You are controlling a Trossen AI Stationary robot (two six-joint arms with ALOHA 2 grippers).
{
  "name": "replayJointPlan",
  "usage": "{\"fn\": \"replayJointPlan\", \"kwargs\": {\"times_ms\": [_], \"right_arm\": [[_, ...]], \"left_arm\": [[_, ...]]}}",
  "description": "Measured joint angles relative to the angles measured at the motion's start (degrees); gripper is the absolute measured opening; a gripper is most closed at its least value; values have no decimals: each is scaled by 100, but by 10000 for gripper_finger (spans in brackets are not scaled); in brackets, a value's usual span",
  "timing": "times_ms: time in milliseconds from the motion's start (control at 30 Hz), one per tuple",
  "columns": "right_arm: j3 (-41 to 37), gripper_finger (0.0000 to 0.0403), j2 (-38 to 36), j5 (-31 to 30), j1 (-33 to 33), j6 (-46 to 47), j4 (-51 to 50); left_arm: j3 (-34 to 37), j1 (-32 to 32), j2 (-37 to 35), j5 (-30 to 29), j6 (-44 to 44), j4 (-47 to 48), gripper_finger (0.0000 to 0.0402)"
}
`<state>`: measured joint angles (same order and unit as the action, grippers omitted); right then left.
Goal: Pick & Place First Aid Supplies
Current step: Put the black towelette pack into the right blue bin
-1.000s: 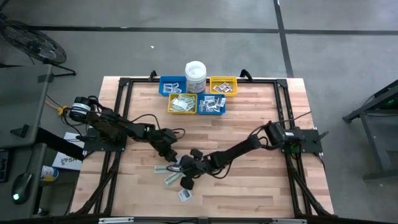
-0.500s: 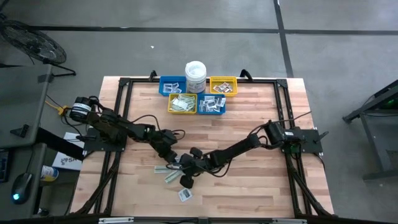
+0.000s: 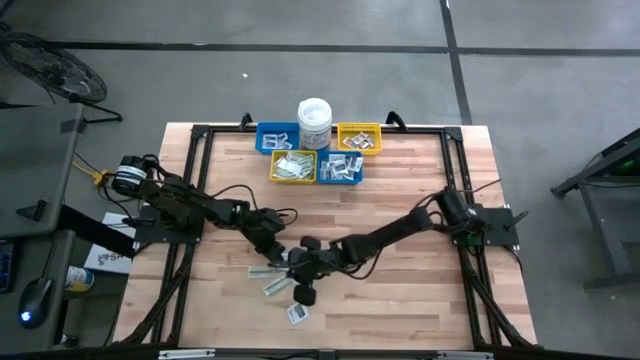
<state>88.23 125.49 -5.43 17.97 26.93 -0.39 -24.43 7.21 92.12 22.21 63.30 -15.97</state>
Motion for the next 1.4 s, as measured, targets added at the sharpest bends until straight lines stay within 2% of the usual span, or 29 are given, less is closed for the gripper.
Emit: {"fn": "replayJointPlan", "kwargs": {"times_ms": [267,467,600,767,933,1100,1233,1400], "right_arm": [[0,23,-902,-615,4,-644,-1386],[0,13,-1388,-1117,1,-774,-1890],[0,8,-1610,-1668,-12,-636,-2271],[0,1,-1841,-2253,-182,-96,-2833],[0,3,-2032,-2523,-436,273,-3092],[0,1,-2128,-2648,-709,313,-3119],[0,2,-2198,-2626,-946,534,-3212],[0,1,-2388,-2636,-1206,671,-3426]], "left_arm": [[24,-195,-273,145,-253,36,1],[46,-525,-754,-213,-516,74,1],[39,-661,-1022,-756,-792,-362,0],[-191,-661,-1123,-1749,-1429,-991,0],[-652,-682,-1123,-2904,-1814,-927,0],[-1022,-992,-1126,-3475,-1865,-830,0],[-1214,-1454,-1069,-3402,-2083,-747,0],[-1601,-2089,-745,-2700,-2412,-588,0]]}}
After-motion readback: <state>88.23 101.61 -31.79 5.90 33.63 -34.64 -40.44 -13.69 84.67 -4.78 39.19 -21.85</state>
